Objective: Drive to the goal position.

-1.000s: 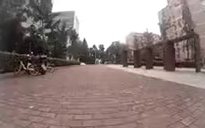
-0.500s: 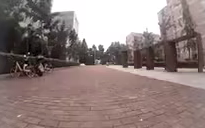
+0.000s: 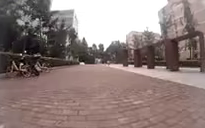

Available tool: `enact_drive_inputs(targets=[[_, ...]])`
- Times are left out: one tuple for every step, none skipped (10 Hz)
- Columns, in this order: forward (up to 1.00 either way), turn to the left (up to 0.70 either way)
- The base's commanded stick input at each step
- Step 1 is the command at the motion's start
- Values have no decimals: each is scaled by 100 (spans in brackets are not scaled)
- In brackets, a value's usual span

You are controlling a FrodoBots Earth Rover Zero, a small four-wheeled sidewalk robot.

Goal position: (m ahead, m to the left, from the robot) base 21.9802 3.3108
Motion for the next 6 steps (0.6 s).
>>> enact_drive_inputs(targets=[[63, 0], [63, 0], [63, 0], [63, 0], [63, 0], [63, 0]])
